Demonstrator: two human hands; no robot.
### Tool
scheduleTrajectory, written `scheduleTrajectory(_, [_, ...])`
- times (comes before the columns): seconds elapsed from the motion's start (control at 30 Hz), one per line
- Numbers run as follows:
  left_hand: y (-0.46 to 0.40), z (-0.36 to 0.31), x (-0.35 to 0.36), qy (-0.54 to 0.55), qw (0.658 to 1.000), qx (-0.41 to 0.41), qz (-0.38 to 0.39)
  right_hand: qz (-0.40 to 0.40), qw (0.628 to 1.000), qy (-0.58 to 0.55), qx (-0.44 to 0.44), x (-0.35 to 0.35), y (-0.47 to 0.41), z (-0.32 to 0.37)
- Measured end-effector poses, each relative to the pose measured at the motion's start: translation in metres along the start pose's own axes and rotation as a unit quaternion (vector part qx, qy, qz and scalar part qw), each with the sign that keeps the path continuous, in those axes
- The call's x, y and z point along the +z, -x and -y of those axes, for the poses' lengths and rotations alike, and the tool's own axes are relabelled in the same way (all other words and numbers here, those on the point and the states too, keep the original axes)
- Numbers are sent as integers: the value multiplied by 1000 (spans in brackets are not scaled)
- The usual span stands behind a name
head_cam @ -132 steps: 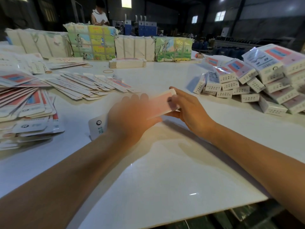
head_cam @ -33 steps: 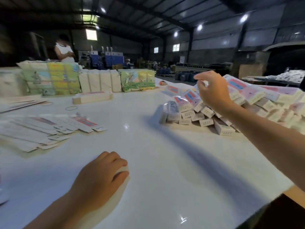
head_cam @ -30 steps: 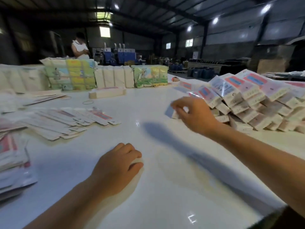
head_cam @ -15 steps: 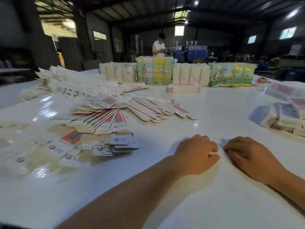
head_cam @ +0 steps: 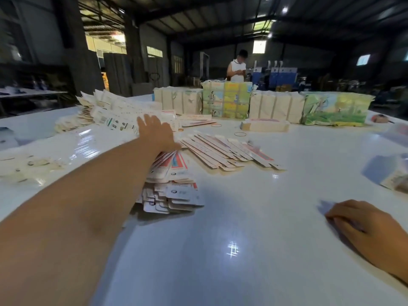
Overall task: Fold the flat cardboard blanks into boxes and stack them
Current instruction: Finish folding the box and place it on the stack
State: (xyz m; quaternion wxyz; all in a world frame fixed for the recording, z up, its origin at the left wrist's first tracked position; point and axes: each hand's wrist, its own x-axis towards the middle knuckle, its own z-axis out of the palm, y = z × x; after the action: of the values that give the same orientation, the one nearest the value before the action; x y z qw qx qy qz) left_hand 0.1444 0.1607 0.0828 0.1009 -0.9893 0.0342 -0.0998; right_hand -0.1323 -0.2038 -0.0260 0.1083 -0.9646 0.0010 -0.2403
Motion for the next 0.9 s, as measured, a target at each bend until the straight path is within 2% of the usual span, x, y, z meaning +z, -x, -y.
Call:
scheduleTrajectory(0.07, [-5, 9, 16, 24, 996, -50, 64, -8, 1000, 3, 2, -1, -1, 2])
scheduleTrajectory(0.13, [-6, 11, 27, 60, 992, -67, 90, -18, 1000, 9, -5, -1, -1, 2])
scheduleTrajectory(0.3, [-9, 13, 25, 129, 987, -73, 61, -22, 1000, 8, -5, -1, 0, 1])
scheduleTrajectory(0.4, [-10, 23, 13, 253, 961, -85, 70, -31, 999, 7, -7, -2, 0, 3])
scheduleTrajectory(0.47, [-9, 32, 7, 290, 950, -95, 67, -34, 999, 7, -9, -2, 0, 6])
scheduleTrajectory(0.6, [-3, 38, -14, 180, 970, -162, -22, -20, 1000, -5, -2, -7, 0, 13])
scheduleTrajectory(0.67, [6, 26, -30, 168, 968, -173, -73, -25, 1000, -11, -2, -9, 1, 16])
scheduleTrajectory(0.77, [24, -12, -58, 159, 969, -125, -141, -32, 999, -10, -3, -12, 2, 19])
scheduleTrajectory(0.83, [37, -40, -72, 85, 978, -85, -173, -28, 1000, -14, -3, -14, 3, 21])
scheduleTrajectory(0.9, [46, -56, -80, -22, 985, -54, -163, -17, 1000, -24, 2, -14, 3, 20])
